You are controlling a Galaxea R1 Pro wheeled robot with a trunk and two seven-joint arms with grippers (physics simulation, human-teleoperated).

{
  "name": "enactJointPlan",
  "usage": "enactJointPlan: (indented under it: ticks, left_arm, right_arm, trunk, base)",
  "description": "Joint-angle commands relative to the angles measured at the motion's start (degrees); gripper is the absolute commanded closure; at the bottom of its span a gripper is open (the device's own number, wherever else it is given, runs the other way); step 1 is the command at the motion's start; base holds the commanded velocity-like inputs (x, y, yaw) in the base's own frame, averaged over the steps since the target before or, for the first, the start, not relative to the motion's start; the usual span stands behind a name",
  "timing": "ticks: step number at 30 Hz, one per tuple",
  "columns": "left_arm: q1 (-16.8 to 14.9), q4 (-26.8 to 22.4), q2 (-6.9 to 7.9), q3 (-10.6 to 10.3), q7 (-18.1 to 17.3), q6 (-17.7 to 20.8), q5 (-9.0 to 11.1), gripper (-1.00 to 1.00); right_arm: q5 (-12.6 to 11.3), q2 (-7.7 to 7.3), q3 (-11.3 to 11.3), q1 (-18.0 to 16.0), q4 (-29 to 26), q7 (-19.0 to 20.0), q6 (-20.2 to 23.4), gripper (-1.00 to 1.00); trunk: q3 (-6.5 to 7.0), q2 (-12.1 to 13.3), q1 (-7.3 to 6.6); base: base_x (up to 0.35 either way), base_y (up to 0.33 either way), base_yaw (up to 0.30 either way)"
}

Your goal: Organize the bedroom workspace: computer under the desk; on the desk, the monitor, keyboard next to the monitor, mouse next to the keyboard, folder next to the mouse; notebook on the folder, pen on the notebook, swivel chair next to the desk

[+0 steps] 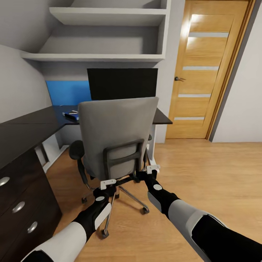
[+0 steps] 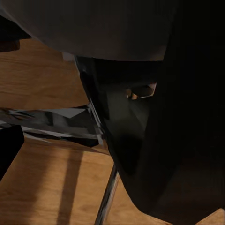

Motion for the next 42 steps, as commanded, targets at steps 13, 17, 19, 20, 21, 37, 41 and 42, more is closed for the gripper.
enactJointPlan:
  ticks: [13, 17, 19, 20, 21, 37, 41, 42]
  left_arm:
    - [-0.05, 0.02, 0.06, -0.48, 0.5, 0.06, 0.56, -1.0]
    - [-0.05, 0.03, 0.06, -0.46, 0.5, 0.13, 0.61, -1.0]
    - [-0.05, 0.03, 0.06, -0.42, 0.5, 0.15, 0.64, -1.0]
    - [-0.05, 0.03, 0.06, -0.41, 0.5, 0.16, 0.65, -1.0]
    - [-0.05, 0.03, 0.06, -0.4, 0.5, 0.16, 0.65, -1.0]
    - [-0.05, 0.03, 0.15, -0.17, 0.5, 0.15, 0.69, -1.0]
    - [-0.05, 0.03, 0.22, -0.08, 0.36, 0.21, 4.2, -1.0]
    - [-0.05, 0.03, 0.22, -0.09, 0.34, 0.22, 4.65, -1.0]
  right_arm:
    - [-0.34, 0.0, 0.49, -0.06, 0.08, -0.32, -0.17, -1.0]
    - [-0.34, 0.0, 0.49, -0.06, 0.03, -0.32, -0.17, -1.0]
    - [-0.34, 0.0, 0.49, -0.05, 0.06, -0.32, -0.17, -1.0]
    - [-0.34, 0.0, 0.49, -0.05, 0.07, -0.32, -0.17, -1.0]
    - [-0.34, 0.0, 0.49, -0.05, 0.06, -0.32, -0.17, -1.0]
    - [-0.34, 0.0, 0.41, -0.07, 0.12, -0.32, -0.16, -1.0]
    - [-0.34, 0.0, 0.35, -0.07, 0.18, -0.45, 0.19, -1.0]
    - [-0.34, 0.0, 0.34, -0.09, 0.2, -0.44, 0.19, -1.0]
  trunk:
    - [-0.06, -0.02, 0.01]
    - [-0.06, -0.02, 0.01]
    - [-0.06, -0.02, 0.01]
    - [-0.06, -0.02, 0.01]
    - [-0.06, -0.02, 0.01]
    - [-0.06, -0.02, 0.01]
    - [0.39, 0.0, -0.04]
    - [0.61, 0.02, -0.07]
  base:
    - [0.238, 0.0, 0.0]
    - [0.057, 0.0, 0.0]
    - [-0.146, 0.0, 0.0]
    - [-0.253, 0.0, 0.0]
    - [-0.283, 0.0, 0.0]
    - [-0.33, 0.0, 0.0]
    - [-0.328, 0.0, 0.0]
    - [-0.258, 0.0, 0.0]
